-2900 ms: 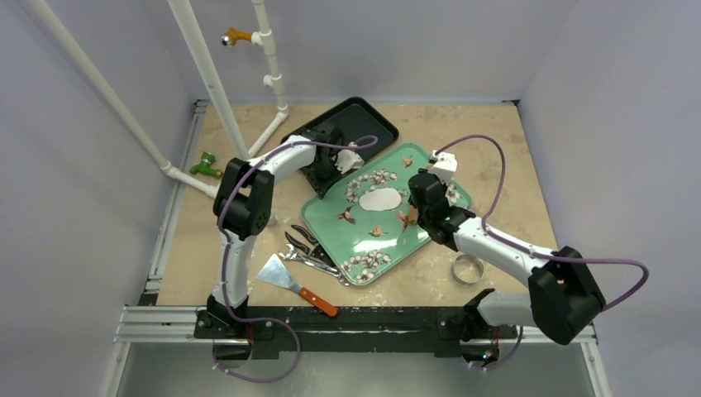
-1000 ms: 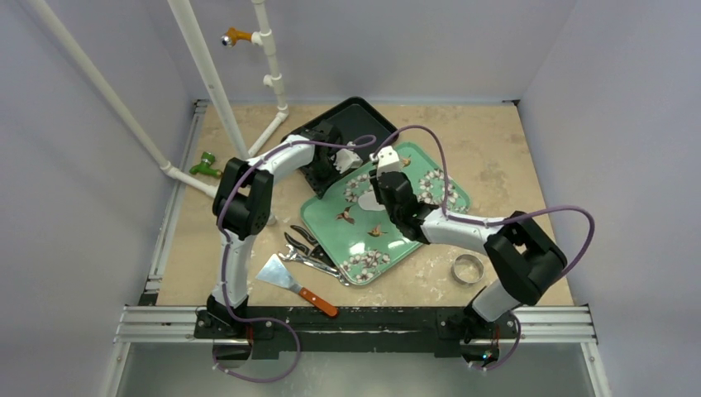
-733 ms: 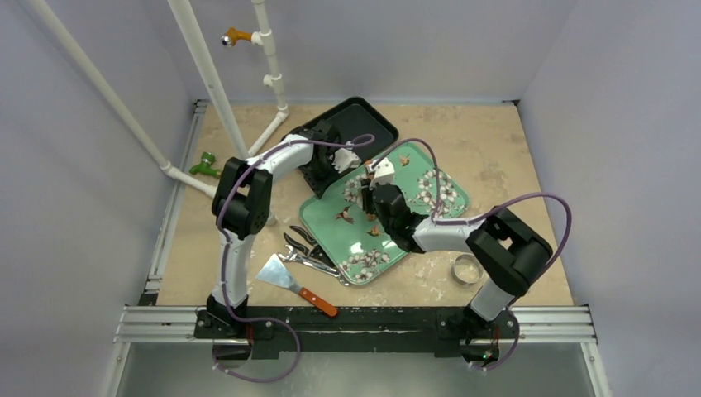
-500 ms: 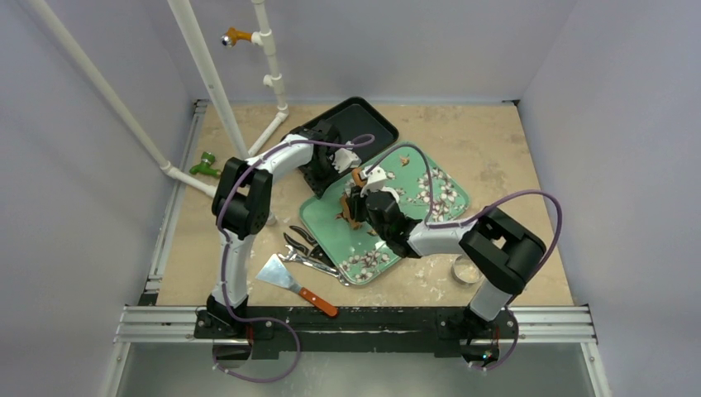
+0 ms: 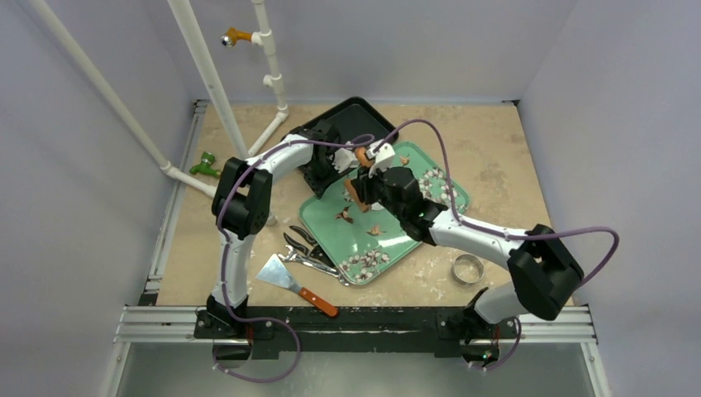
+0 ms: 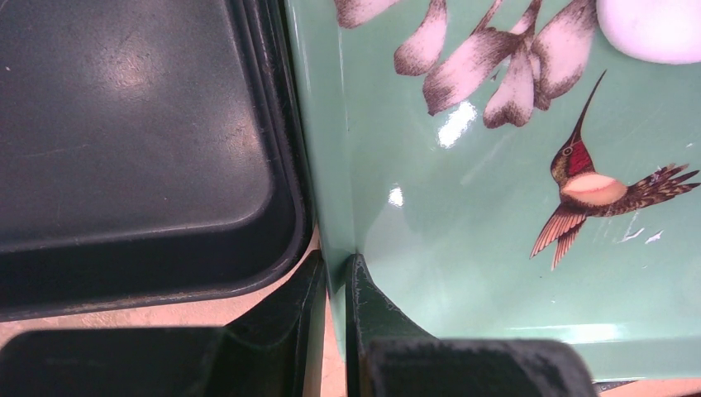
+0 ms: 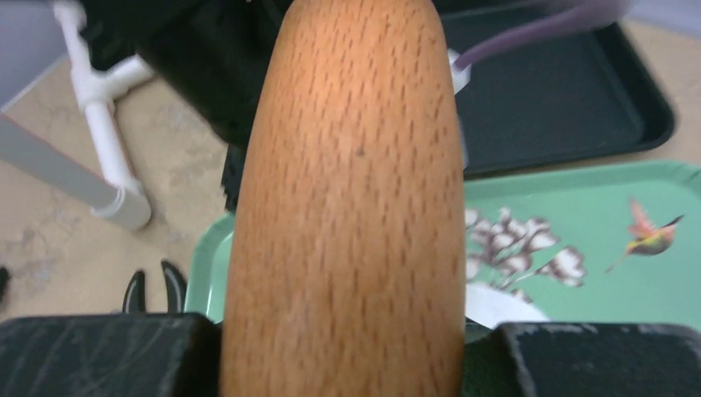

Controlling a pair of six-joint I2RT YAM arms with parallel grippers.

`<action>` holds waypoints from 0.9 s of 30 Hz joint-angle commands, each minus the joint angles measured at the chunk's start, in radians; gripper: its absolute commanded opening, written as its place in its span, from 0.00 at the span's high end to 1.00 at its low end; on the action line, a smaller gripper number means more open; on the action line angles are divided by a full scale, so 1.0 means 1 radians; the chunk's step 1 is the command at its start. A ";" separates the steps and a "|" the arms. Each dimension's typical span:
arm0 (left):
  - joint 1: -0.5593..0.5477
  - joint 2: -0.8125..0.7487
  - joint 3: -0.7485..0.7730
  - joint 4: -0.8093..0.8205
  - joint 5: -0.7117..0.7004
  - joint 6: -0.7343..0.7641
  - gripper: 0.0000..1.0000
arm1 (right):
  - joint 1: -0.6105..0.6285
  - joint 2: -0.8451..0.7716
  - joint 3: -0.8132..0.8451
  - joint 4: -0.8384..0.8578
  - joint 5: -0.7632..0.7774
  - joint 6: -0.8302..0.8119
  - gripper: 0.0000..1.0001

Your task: Roll out the dumpling wrappers from the dough

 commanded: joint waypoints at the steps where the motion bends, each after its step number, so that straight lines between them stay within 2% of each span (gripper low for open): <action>1: 0.020 0.024 -0.027 -0.027 -0.066 0.059 1.00 | -0.080 -0.050 0.039 0.044 0.009 -0.075 1.00; 7: 0.021 0.024 -0.026 -0.028 -0.066 0.060 1.00 | -0.094 0.056 0.057 0.020 0.127 -0.180 1.00; 13: 0.021 0.025 -0.026 -0.027 -0.068 0.056 1.00 | -0.103 0.173 0.025 0.102 0.149 -0.227 1.00; 17: 0.020 0.024 -0.027 -0.027 -0.068 0.056 1.00 | -0.064 0.271 -0.016 0.082 0.107 -0.148 1.00; 22: 0.020 0.024 -0.027 -0.026 -0.065 0.056 1.00 | -0.002 0.319 -0.149 0.171 0.071 -0.008 1.00; 27: 0.020 0.024 -0.029 -0.025 -0.061 0.056 1.00 | 0.017 0.375 -0.200 0.219 0.069 0.072 1.00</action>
